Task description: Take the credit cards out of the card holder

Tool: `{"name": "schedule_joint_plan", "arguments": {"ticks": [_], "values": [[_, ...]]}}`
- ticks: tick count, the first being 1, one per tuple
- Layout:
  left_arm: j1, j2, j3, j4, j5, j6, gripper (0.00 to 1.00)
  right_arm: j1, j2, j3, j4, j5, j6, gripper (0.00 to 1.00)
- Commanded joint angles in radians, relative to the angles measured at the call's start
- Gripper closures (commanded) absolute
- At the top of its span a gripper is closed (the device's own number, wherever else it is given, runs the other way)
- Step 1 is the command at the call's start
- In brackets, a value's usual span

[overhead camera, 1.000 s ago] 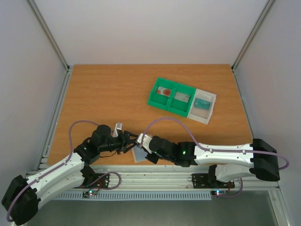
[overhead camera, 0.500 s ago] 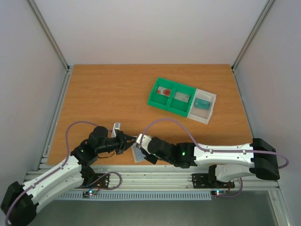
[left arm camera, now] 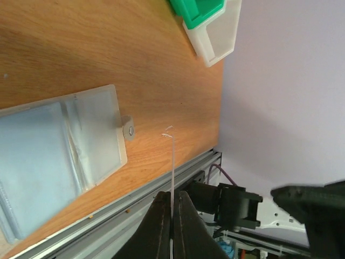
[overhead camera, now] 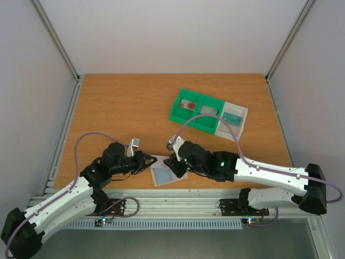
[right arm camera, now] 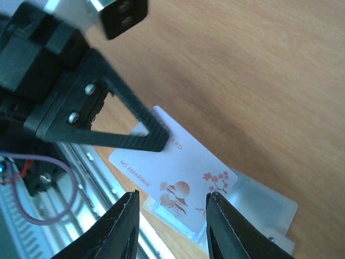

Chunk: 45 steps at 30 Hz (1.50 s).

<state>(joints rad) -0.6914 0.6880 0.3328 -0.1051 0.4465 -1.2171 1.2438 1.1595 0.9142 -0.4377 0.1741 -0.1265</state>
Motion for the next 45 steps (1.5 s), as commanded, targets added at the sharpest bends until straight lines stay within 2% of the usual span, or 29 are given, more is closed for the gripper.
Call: {"name": "schedule_joint_plan", "arguments": {"ticks": [1, 11, 14, 20, 28, 34, 39, 42, 45], "values": [[-0.003, -0.005, 0.026, 0.016, -0.004, 0.113, 1.0, -0.111, -0.036, -0.022, -0.022, -0.219, 0.228, 0.64], [-0.004, -0.054, 0.0, 0.15, 0.04, 0.118, 1.0, -0.303, -0.124, -0.246, 0.293, -0.49, 0.507, 0.58], [-0.005, -0.081, -0.017, 0.192, 0.037, 0.105, 1.0, -0.32, -0.119, -0.287, 0.369, -0.537, 0.56, 0.54], [-0.005, -0.111, -0.036, 0.242, 0.034, 0.086, 1.0, -0.323, -0.09, -0.325, 0.496, -0.593, 0.611, 0.54], [-0.004, -0.122, -0.039, 0.237, 0.025, 0.092, 0.99, -0.325, -0.077, -0.377, 0.637, -0.635, 0.658, 0.67], [-0.003, -0.124, -0.043, 0.238, 0.018, 0.092, 1.0, -0.343, -0.086, -0.432, 0.741, -0.663, 0.714, 0.73], [-0.005, -0.125, -0.037, 0.225, 0.015, 0.099, 0.99, -0.366, -0.103, -0.473, 0.809, -0.679, 0.762, 0.83], [-0.005, -0.133, -0.041, 0.213, 0.009, 0.101, 0.99, -0.368, -0.114, -0.476, 0.801, -0.672, 0.759, 0.97], [-0.005, -0.141, -0.047, 0.205, 0.002, 0.096, 0.91, -0.368, -0.119, -0.476, 0.804, -0.673, 0.761, 0.99]]}}
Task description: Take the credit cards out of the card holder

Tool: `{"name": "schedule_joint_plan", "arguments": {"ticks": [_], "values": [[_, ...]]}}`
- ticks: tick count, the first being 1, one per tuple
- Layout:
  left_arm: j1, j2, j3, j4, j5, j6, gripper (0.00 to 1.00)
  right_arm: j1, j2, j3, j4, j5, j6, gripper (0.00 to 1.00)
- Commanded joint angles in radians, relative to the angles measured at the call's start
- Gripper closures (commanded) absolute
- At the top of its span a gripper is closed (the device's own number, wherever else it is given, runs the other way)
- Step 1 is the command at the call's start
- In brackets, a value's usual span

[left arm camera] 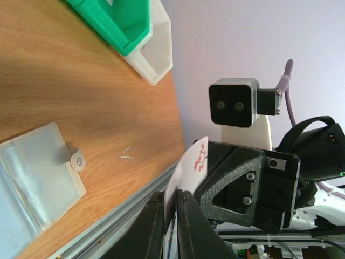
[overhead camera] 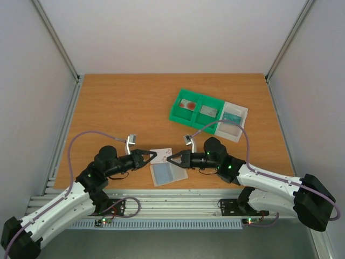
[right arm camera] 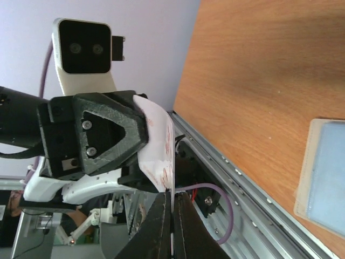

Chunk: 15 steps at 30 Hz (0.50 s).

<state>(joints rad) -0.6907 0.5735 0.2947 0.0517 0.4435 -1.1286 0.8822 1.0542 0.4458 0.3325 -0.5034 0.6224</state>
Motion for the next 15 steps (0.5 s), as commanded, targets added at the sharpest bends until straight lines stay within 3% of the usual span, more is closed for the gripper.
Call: {"name": "schedule_joint_plan", "arguments": {"ticks": [1, 4, 6, 13, 15], "values": [[-0.005, -0.029, -0.01, 0.041, 0.002, 0.007, 0.83, -0.007, -0.016, -0.007, 0.032, 0.004, 0.012, 0.99], [-0.005, -0.041, -0.001, -0.004, -0.012, 0.011, 0.53, -0.008, -0.028, -0.007, 0.009, 0.019, -0.001, 0.99], [-0.004, -0.046, 0.013, -0.044, -0.024, 0.023, 0.37, -0.007, -0.039, -0.001, -0.028, 0.039, -0.03, 0.99], [-0.004, -0.038, 0.066, -0.215, -0.049, 0.097, 0.05, -0.047, -0.091, 0.049, -0.266, 0.123, -0.159, 0.99], [-0.005, -0.031, 0.072, -0.245, -0.065, 0.11, 0.01, -0.062, -0.104, 0.074, -0.333, 0.144, -0.191, 0.99]]}}
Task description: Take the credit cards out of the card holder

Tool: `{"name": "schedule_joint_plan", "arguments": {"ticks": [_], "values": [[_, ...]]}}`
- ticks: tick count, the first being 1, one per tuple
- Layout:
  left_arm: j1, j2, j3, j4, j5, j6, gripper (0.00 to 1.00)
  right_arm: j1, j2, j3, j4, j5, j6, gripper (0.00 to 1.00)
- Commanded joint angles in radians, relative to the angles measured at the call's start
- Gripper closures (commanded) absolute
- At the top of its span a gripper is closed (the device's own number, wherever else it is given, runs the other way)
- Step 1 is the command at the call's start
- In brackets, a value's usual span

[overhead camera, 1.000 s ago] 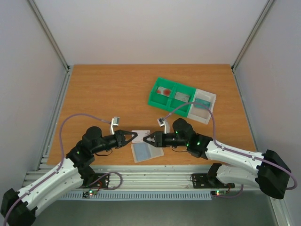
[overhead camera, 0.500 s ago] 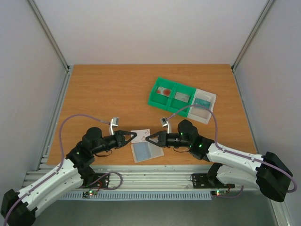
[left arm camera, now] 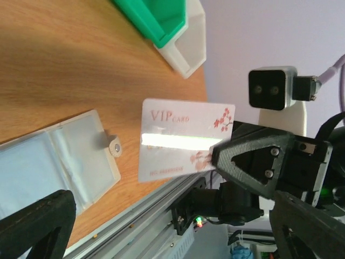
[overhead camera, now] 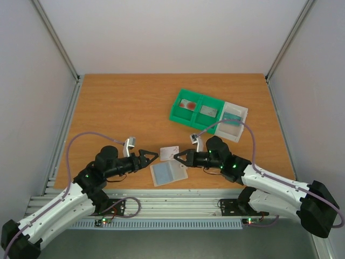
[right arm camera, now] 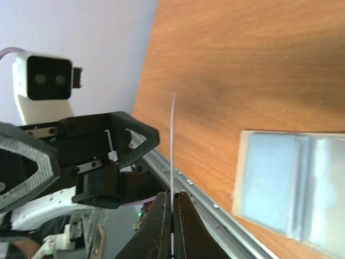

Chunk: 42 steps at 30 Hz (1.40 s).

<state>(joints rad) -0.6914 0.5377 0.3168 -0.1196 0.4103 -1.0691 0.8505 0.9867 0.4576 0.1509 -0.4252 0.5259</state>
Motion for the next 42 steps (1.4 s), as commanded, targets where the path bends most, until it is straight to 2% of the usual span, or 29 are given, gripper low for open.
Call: {"name": "schedule_joint_plan", "arguments": {"ticks": [1, 8, 16, 22, 31, 42], "values": [[-0.004, 0.008, 0.051, -0.084, -0.035, 0.058, 0.01, -0.036, -0.041, 0.078, -0.212, 0.082, -0.121, 0.99], [-0.004, 0.054, 0.067, -0.148, -0.051, 0.098, 0.01, -0.104, -0.019, 0.216, -0.419, 0.171, -0.245, 0.99], [-0.005, 0.098, 0.064, -0.156, -0.07, 0.134, 0.01, -0.241, 0.076, 0.346, -0.504, 0.206, -0.332, 0.99], [-0.003, 0.116, 0.076, -0.189, -0.083, 0.16, 0.01, -0.338, 0.156, 0.441, -0.585, 0.289, -0.392, 0.99], [-0.005, 0.119, 0.044, -0.175, -0.061, 0.147, 0.01, -0.514, 0.315, 0.523, -0.589, 0.275, -0.401, 0.99], [-0.004, 0.113, 0.05, -0.205, -0.052, 0.155, 0.01, -0.586, 0.521, 0.656, -0.624, 0.3, -0.378, 0.99]]}}
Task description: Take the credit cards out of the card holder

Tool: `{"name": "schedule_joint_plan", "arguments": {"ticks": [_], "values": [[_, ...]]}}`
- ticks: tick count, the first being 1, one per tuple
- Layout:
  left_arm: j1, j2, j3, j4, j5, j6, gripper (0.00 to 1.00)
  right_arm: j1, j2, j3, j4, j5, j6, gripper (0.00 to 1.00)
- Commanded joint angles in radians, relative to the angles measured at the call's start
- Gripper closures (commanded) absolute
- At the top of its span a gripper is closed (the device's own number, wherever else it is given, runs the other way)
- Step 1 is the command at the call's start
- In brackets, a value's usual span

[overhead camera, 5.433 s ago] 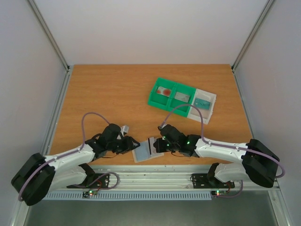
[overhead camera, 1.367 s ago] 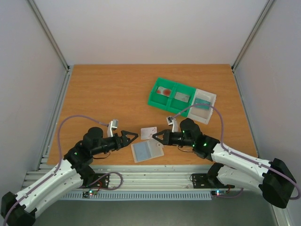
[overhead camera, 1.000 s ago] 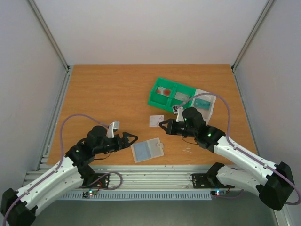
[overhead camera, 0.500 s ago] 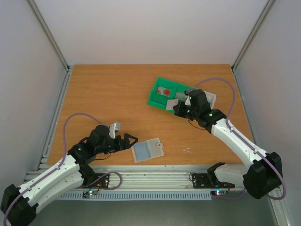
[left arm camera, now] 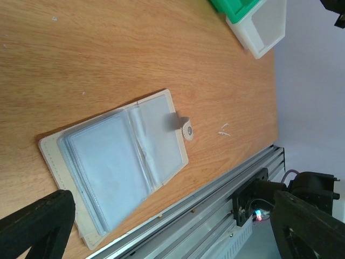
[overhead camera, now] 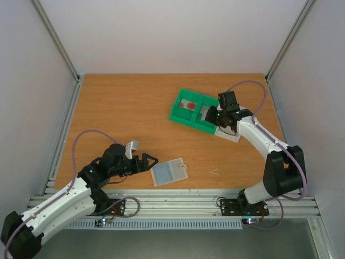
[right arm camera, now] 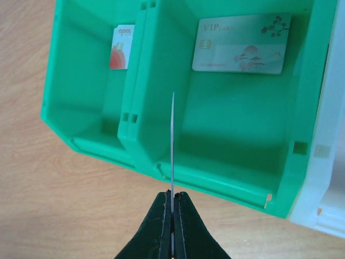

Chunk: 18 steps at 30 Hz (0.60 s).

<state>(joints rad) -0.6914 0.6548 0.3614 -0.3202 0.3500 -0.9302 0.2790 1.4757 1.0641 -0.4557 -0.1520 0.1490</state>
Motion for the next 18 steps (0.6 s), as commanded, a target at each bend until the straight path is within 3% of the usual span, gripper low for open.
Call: {"name": "schedule_joint_plan", "arguments": {"ticks": [1, 18], "values": [[-0.005, -0.002, 0.004, -0.003, 0.011, 0.016, 0.01, -0.016, 0.04, 0.057, -0.015, 0.036, -0.001, 0.99], [-0.004, -0.016, 0.014, -0.048, 0.012, 0.044, 0.01, -0.027, 0.208, 0.14, 0.055, 0.029, -0.009, 0.99]]}}
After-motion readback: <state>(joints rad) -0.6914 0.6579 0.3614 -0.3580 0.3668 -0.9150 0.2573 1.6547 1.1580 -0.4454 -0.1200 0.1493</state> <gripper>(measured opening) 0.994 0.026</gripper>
